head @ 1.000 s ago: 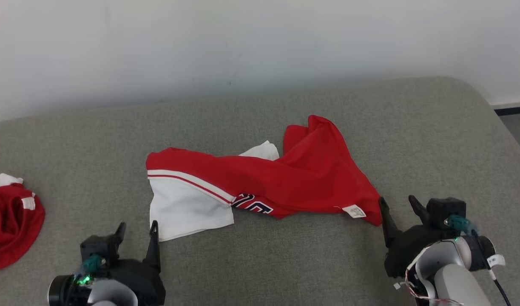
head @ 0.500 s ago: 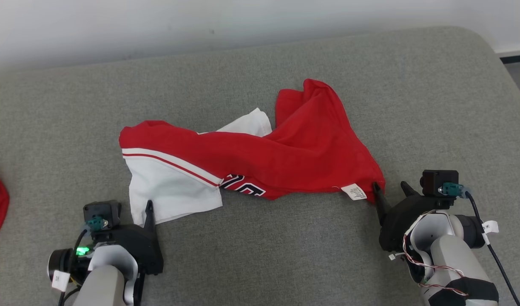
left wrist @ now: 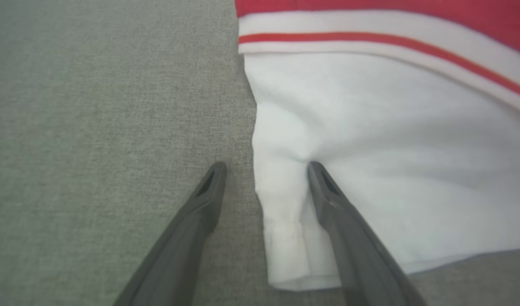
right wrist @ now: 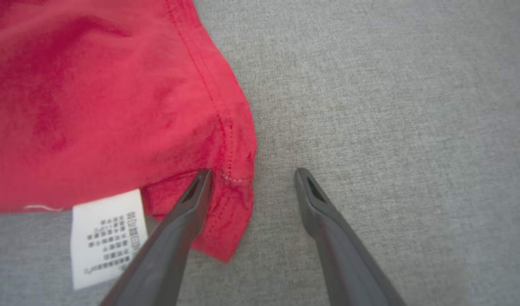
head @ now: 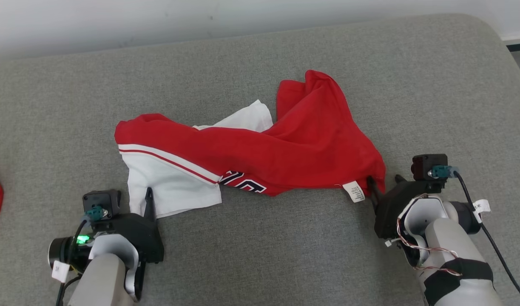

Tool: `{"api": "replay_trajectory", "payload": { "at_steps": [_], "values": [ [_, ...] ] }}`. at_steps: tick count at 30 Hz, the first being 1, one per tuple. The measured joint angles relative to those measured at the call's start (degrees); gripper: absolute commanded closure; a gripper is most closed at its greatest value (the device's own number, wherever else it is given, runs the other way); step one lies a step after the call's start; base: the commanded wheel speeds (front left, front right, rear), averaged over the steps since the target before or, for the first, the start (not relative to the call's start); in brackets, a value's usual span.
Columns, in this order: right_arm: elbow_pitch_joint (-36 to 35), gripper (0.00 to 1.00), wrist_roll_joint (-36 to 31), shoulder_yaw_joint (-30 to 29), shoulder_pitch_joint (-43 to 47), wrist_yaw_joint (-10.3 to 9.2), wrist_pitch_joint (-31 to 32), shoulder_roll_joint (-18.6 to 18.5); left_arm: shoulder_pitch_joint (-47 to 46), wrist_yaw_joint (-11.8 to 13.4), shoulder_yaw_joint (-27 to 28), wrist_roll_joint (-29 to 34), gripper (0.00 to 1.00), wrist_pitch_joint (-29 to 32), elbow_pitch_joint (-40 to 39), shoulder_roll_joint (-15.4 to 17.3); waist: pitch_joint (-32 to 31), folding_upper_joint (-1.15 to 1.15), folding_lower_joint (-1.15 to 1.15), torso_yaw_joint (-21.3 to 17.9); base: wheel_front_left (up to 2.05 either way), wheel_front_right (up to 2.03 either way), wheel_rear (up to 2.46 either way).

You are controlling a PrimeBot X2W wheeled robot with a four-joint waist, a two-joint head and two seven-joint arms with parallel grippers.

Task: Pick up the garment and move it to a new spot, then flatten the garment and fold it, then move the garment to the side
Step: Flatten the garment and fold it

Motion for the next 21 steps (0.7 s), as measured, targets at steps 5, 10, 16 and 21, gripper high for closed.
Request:
{"api": "replay_trajectory", "payload": {
  "at_steps": [5, 10, 16, 21],
  "values": [
    [2.11, 0.0, 0.01, 1.37, -1.86, -0.19, 1.64, -0.32, -1.4, -0.62, -0.78, -0.4, 0.0, 0.64, 1.91, 0.1, 0.49, -0.01, 0.0, 0.44, 0.0, 0.0, 0.0],
    [3.31, 1.0, -0.26, 2.16, -2.27, -0.18, 2.09, -0.36, -2.47, -1.19, -1.57, -1.32, 1.0, 2.57, 3.77, 0.21, 0.25, 0.0, -0.01, 0.74, 0.0, 0.0, 0.0],
    [3.99, 1.0, 0.44, 2.64, -2.12, -0.01, 1.52, 0.07, -2.65, -2.18, -2.5, -2.49, 1.0, 3.05, 5.12, -0.16, -0.48, 0.01, 0.01, 0.93, 0.0, 0.0, 0.0],
    [3.44, 1.0, 1.96, 3.11, -1.88, -0.01, -1.27, 0.05, -2.3, -2.15, -2.61, -3.85, 1.0, 0.73, 5.17, -0.25, -1.43, 0.03, 0.02, 1.01, 0.0, 0.0, 0.0]
  ]
}}
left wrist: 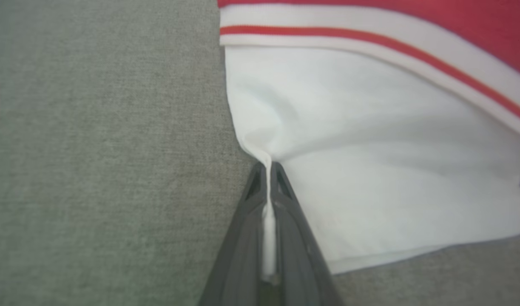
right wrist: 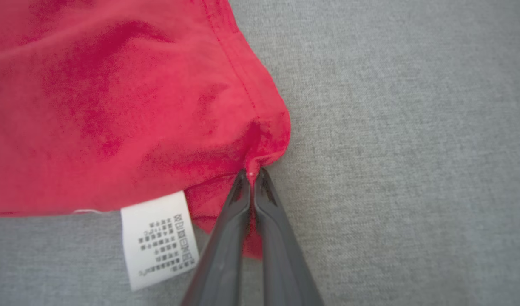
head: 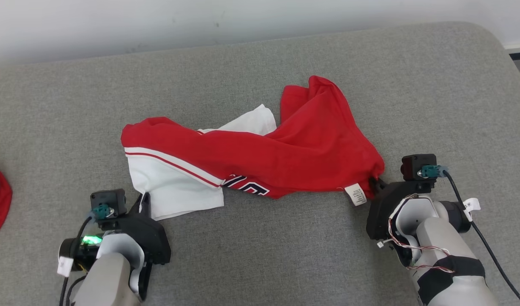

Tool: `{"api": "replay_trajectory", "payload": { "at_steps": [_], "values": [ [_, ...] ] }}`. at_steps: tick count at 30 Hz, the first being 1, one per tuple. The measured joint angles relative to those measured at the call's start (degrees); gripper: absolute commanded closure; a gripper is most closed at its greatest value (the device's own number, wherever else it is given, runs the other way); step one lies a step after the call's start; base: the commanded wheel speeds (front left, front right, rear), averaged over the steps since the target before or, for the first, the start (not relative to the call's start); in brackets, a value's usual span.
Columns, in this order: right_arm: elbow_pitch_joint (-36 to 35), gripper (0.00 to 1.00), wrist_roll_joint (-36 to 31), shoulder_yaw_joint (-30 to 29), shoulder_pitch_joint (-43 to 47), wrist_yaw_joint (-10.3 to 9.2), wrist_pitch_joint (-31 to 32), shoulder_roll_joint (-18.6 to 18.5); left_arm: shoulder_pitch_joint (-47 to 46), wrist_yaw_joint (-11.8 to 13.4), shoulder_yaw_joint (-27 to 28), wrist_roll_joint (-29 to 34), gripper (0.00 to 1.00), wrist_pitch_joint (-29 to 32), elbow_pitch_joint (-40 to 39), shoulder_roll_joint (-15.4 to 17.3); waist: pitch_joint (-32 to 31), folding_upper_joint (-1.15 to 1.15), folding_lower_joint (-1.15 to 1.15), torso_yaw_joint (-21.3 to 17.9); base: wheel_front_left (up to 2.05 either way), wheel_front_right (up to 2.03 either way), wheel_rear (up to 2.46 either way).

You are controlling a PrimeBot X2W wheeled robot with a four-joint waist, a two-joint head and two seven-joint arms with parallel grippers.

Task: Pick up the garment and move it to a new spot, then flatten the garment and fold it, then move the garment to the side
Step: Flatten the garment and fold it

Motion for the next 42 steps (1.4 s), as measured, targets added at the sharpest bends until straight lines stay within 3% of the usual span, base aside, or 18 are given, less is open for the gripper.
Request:
{"api": "replay_trajectory", "payload": {
  "at_steps": [6, 12, 17, 20, 23, 27, 31, 35, 42],
  "values": [
    [-3.2, 1.0, 0.9, 0.36, 0.1, 0.0, -3.38, 0.02, 1.63, -0.75, 0.34, -1.42, 1.0, -3.92, -2.58, -0.23, -1.72, 0.02, 0.01, 0.16, 0.0, 0.0, 0.0],
    [-10.55, 1.0, 3.59, 0.82, 0.74, 0.0, -3.65, -0.77, 1.58, -3.86, 2.0, -6.47, 1.0, -5.09, -11.15, -0.55, -4.54, 0.01, 0.01, 0.38, 0.0, 0.0, 0.0],
    [-18.93, 1.0, 6.66, 2.99, -0.71, 0.0, 0.11, -3.13, -2.55, -5.59, 2.31, -11.79, 1.0, 1.04, -20.17, -0.25, -6.33, 0.0, 0.0, 0.22, 0.0, 0.0, 0.0],
    [-23.28, 1.0, 7.02, 5.21, -4.64, 0.0, 3.86, -5.88, -7.32, -5.98, 2.04, -13.25, 1.0, 6.91, -25.4, 2.23, -6.14, -0.01, -0.01, -0.17, 0.0, 0.0, 0.0],
    [-26.14, 1.0, 10.23, 6.72, -10.15, 0.0, 7.47, -6.31, -13.04, -6.08, 2.25, -15.58, 1.0, 12.78, -29.76, 4.6, -4.92, -0.01, -0.01, -0.45, 0.0, 0.0, 0.0],
    [-26.3, 1.0, 12.37, 8.05, -18.02, 0.0, 10.55, -8.36, -20.65, -5.46, 2.46, -15.67, 1.0, 17.64, -33.56, 7.32, -1.91, 0.0, -0.01, -0.83, 0.0, 0.0, 0.0],
    [-23.17, 1.0, 14.86, 6.83, -26.63, 0.0, 10.79, -7.01, -29.61, -3.8, 2.75, -14.12, 1.0, 19.12, -35.89, 9.35, 2.68, -0.01, 0.0, -1.25, 0.0, 0.0, 0.0],
    [-17.96, 1.0, 15.77, 3.77, -35.09, 0.0, 6.39, -4.33, -39.09, -2.61, 2.69, -10.95, 1.0, 16.02, -36.63, 11.14, 8.34, 0.0, 0.01, -2.14, 0.0, 0.0, 0.0],
    [-10.01, 1.0, 15.17, -5.81, -49.91, 0.0, -11.5, -1.46, -54.81, -2.44, 1.15, -4.91, 1.0, 3.87, -34.18, 12.65, 17.98, 0.0, 0.01, -3.9, 0.0, 0.0, 0.0]
  ]
}}
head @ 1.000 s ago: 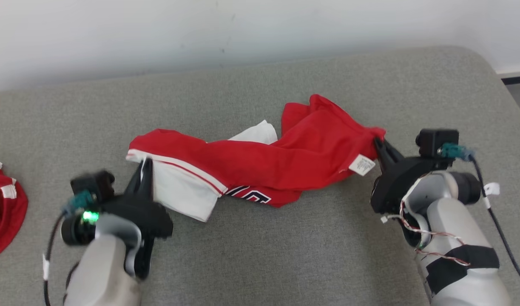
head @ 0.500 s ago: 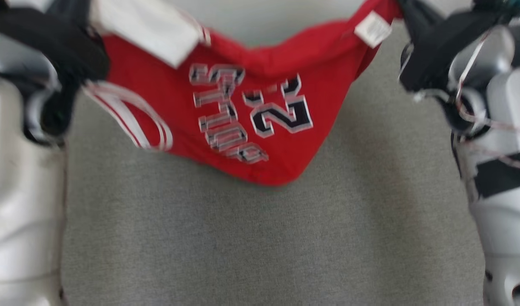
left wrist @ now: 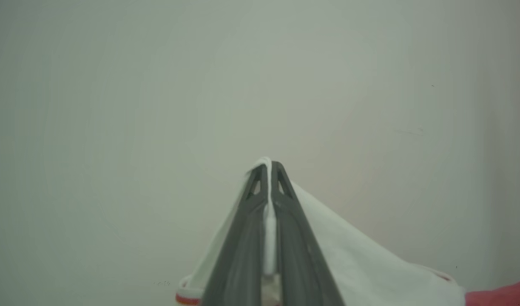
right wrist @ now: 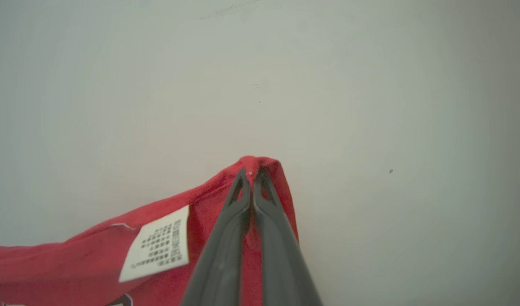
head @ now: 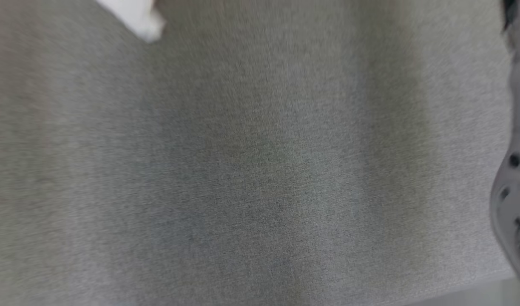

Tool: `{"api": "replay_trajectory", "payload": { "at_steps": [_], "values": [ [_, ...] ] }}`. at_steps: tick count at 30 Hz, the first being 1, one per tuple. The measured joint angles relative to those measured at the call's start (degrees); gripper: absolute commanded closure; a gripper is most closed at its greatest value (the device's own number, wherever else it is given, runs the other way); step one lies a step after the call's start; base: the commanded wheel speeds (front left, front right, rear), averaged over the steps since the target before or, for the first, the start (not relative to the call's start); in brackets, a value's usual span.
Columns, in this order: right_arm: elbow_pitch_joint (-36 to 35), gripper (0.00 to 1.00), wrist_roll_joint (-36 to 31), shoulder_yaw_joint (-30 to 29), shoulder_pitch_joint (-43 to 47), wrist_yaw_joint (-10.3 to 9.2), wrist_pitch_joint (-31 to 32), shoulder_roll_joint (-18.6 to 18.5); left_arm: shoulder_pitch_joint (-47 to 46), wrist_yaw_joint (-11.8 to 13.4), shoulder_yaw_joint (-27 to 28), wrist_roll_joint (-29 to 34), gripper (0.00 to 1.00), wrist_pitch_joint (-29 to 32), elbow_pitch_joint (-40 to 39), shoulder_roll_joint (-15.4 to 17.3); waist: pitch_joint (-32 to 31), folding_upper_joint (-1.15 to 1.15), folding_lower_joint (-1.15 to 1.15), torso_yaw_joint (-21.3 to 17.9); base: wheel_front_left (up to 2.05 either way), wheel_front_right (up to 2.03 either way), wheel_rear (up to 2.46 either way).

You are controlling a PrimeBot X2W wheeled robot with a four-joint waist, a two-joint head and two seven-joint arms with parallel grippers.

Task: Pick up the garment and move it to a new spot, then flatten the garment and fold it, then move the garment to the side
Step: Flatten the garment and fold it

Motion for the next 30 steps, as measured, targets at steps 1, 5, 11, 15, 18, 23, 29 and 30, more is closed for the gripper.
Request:
{"api": "replay_trajectory", "payload": {
  "at_steps": [1, 5, 11, 15, 18, 23, 29, 30],
  "values": [
    [0.92, 1.0, -0.35, -1.21, -1.77, 0.0, -2.48, 0.11, -2.0, -0.01, -0.31, 0.45, 1.0, -1.79, 0.37, -0.12, 1.16, 0.0, 0.01, -0.22, 0.0, 0.0, 0.0],
    [3.24, 1.0, -3.68, -3.38, -7.37, 0.0, -11.79, 0.14, -8.13, 0.3, -0.98, 2.11, 1.0, -9.48, 1.42, -0.83, 5.43, -0.01, -0.01, -0.88, 0.0, 0.0, 0.0],
    [7.77, 1.0, -8.37, 0.11, -6.64, 0.0, -15.48, -0.79, -4.58, -1.33, -3.45, 3.96, 1.0, -12.47, 4.69, -0.64, 10.81, -0.01, -0.01, -1.01, 0.0, 0.0, 0.0],
    [10.47, 1.0, -9.9, 5.27, -1.47, 0.0, -15.61, -0.97, 2.89, -2.41, -3.44, 2.0, 1.0, -12.76, 6.99, -1.01, 12.66, -0.01, 0.0, -0.32, 0.0, 0.0, 0.0],
    [11.04, 1.0, -9.89, 8.78, 1.38, 0.0, -15.83, -2.21, 6.64, -3.15, -2.99, -0.02, 1.0, -13.0, 7.21, -1.14, 12.31, -0.01, -0.01, 0.18, 0.0, 0.0, 0.0],
    [13.32, 1.0, -6.58, 14.58, 8.39, 0.0, -15.68, -5.21, 18.45, -3.66, -2.11, -4.1, 1.0, -13.14, 4.43, -3.12, 8.71, -0.01, -0.03, 0.91, 0.0, 0.0, 0.0],
    [16.1, 1.0, -3.33, 19.61, 16.09, 0.0, -12.69, -6.94, 34.32, -3.96, -0.98, -9.89, 1.0, -13.16, 2.91, -4.99, 1.81, -0.03, -0.04, 1.69, 0.0, 0.0, 0.0],
    [16.6, 1.0, -2.7, 20.84, 17.92, 0.0, -11.72, -7.01, 37.39, -3.97, -0.99, -10.83, 1.0, -13.15, 3.16, -5.35, 0.51, -0.03, -0.04, 1.82, 0.0, 0.0, 0.0]
  ]
}}
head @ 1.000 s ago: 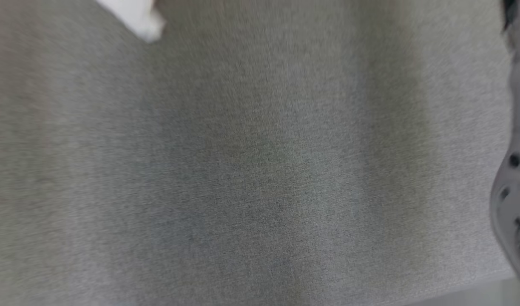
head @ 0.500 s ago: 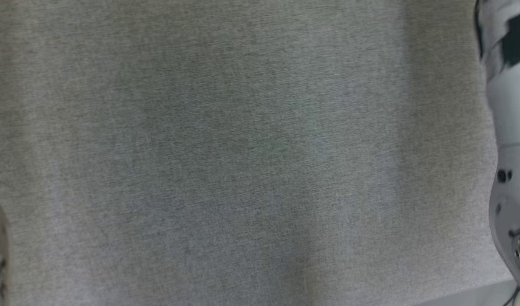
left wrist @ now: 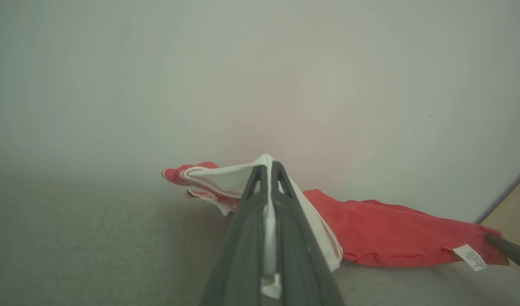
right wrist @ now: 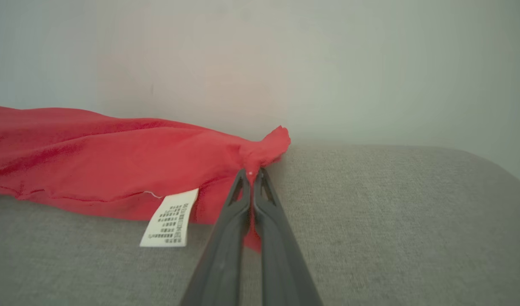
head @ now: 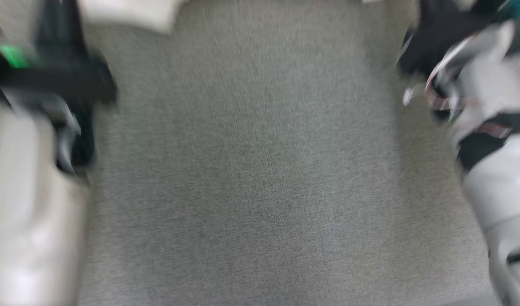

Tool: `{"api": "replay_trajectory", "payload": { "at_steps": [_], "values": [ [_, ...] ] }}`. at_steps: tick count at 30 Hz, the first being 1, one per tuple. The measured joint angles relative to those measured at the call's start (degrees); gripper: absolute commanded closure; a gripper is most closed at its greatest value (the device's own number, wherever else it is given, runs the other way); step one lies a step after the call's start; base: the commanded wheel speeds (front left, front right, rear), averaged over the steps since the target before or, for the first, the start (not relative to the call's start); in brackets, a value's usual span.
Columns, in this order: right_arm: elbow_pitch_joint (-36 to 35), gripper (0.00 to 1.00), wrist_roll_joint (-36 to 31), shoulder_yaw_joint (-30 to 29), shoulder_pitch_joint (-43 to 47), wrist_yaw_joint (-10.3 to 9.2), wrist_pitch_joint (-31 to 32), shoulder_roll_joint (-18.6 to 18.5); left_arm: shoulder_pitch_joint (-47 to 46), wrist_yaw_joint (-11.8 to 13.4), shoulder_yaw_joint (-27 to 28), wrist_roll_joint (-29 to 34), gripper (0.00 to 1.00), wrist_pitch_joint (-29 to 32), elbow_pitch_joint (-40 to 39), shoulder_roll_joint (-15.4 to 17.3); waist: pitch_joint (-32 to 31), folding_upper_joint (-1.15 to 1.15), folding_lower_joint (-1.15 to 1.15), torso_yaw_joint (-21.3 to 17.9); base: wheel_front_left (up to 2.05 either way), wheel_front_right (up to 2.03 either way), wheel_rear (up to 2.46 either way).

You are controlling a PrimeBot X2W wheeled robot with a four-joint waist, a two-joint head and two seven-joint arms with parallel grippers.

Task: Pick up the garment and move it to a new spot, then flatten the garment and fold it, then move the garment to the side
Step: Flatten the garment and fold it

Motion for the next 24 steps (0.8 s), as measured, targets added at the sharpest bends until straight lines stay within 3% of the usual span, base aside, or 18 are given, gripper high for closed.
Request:
{"api": "replay_trajectory", "payload": {
  "at_steps": [5, 11, 24],
  "values": [
    [1.65, 1.0, 2.38, 4.0, 7.7, 0.0, 4.68, -1.16, 13.86, 0.0, -0.08, -3.96, 1.0, 0.08, 0.15, -1.52, -6.7, -0.01, -0.01, 0.59, 0.0, 0.0, 0.0],
    [3.26, 1.0, 5.03, 4.14, 16.52, 0.0, 7.45, -2.57, 27.3, 0.0, -0.98, -8.28, 1.0, 0.9, -1.56, -3.97, -14.42, 0.0, -0.01, 1.32, 0.0, 0.0, 0.0],
    [5.02, 1.0, 4.12, -3.01, 30.76, 0.0, 10.03, -2.57, 44.2, 1.47, -3.24, -12.3, 1.0, 4.93, -6.05, -5.7, -27.17, 0.0, 0.0, 3.46, 0.0, 0.0, 0.0]
  ]
}}
